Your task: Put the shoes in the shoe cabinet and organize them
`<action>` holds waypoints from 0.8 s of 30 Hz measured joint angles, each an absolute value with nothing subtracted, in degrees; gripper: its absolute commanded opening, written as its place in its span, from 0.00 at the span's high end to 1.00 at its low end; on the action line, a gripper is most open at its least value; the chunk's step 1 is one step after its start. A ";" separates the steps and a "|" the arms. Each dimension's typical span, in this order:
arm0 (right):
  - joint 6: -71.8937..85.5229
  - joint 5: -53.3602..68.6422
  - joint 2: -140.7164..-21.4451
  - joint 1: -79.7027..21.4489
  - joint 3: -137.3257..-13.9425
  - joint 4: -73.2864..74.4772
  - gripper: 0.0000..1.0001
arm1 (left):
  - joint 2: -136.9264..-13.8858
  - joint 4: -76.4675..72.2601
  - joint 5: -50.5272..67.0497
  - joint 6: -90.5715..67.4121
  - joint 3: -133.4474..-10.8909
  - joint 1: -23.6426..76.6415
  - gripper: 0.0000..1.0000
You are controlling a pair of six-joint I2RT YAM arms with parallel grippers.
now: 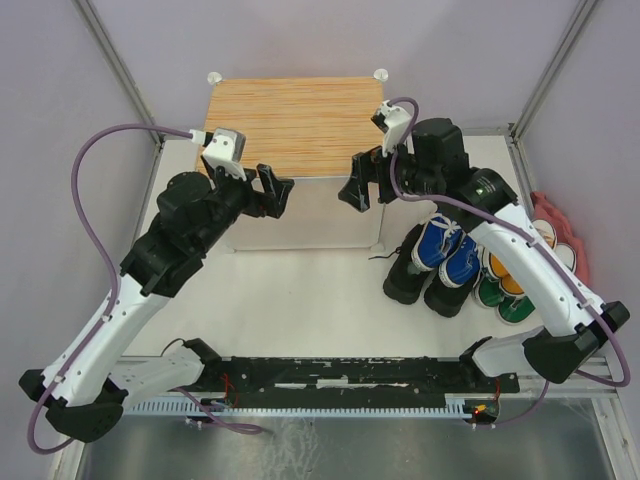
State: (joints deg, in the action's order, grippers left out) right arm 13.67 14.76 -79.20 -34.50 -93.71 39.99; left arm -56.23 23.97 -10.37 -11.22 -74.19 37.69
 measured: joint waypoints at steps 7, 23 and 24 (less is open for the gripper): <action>13.54 14.72 -79.05 -34.87 -92.38 37.71 0.01 | -55.75 24.01 -10.39 -11.22 -73.63 37.69 0.12; 12.47 11.53 -77.52 -35.53 -94.80 37.04 0.01 | -55.72 23.99 -10.37 -11.22 -73.34 37.69 0.12; 12.40 11.40 -78.19 -35.53 -94.80 37.12 0.01 | -55.72 23.99 -10.37 -11.25 -73.32 37.69 0.12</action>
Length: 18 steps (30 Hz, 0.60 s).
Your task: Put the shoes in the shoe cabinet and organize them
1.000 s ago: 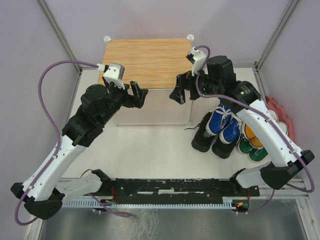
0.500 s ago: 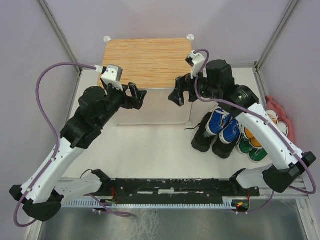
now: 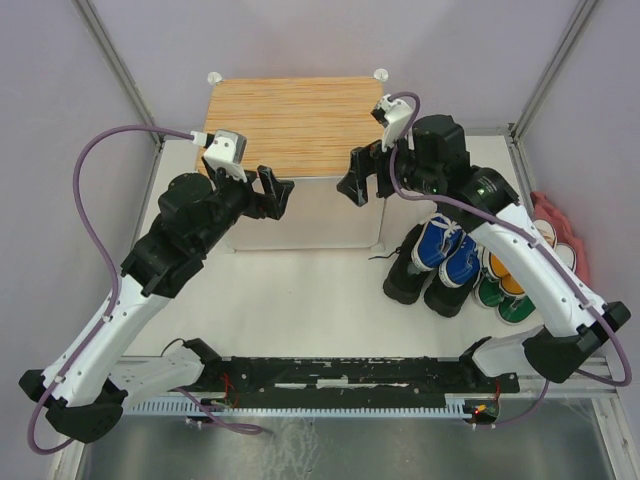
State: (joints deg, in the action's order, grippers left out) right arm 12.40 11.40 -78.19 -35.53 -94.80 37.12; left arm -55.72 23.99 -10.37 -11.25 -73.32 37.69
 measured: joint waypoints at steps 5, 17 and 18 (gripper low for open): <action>12.03 10.26 -80.18 -35.62 -94.39 37.32 0.01 | -55.70 23.99 -10.37 -11.25 -73.32 37.69 0.12; 11.05 11.00 -78.76 -35.86 -92.79 39.09 0.01 | -55.18 23.99 -10.37 -11.25 -72.90 37.71 0.12; 11.05 11.70 -78.24 -35.88 -92.53 39.83 0.01 | -55.18 24.01 -10.37 -11.25 -72.88 37.71 0.12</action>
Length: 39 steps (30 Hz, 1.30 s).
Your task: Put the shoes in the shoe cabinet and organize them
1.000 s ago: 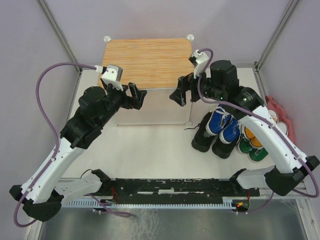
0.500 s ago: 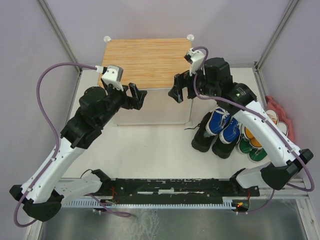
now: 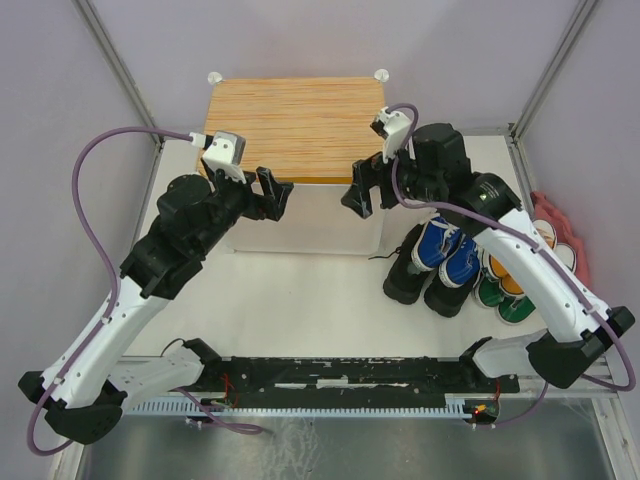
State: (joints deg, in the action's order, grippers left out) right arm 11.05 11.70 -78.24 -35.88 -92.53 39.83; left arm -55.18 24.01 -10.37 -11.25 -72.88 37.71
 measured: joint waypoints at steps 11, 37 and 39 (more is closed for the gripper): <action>12.49 26.65 -69.91 -36.45 -88.23 43.59 0.00 | -55.18 24.34 -10.37 -11.25 -72.77 37.71 0.12; 8.86 -9.21 -68.34 -60.90 -91.29 43.38 0.01 | -52.51 27.75 -10.33 -11.25 -69.25 37.74 0.12; 7.79 -12.75 -70.19 -60.88 -92.82 43.24 0.01 | -52.12 27.79 -10.33 -11.25 -68.66 37.74 0.12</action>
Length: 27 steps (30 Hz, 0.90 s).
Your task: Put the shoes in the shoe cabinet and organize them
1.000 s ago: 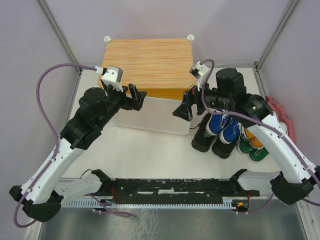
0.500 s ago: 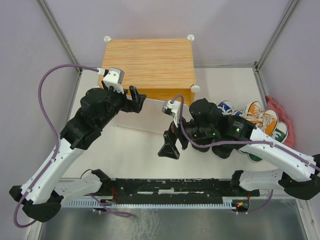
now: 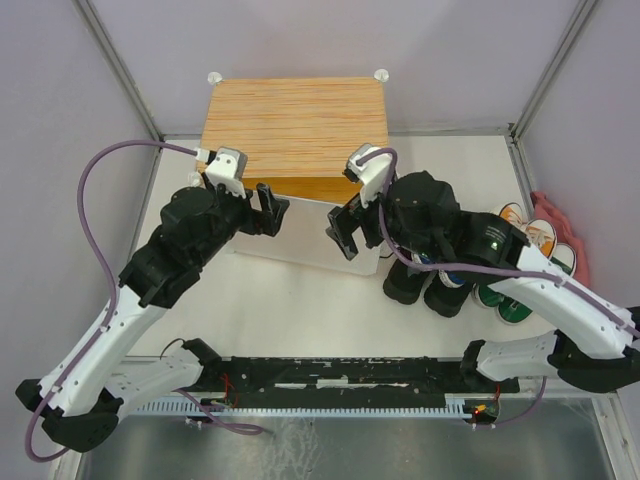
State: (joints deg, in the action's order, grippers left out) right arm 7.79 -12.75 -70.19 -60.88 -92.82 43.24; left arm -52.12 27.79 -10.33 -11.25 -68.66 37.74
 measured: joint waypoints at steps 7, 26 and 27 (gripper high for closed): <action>7.20 -20.40 -76.05 -60.03 -93.56 44.97 0.01 | -50.76 28.47 -10.35 -11.22 -68.29 37.74 0.12; 9.93 7.88 -68.60 -57.65 -84.20 47.88 0.01 | -51.00 31.77 -10.48 -11.14 -72.40 37.74 0.12; 11.00 11.94 -67.18 -58.02 -82.78 46.54 0.01 | -51.31 32.01 -10.48 -11.11 -73.10 37.74 0.12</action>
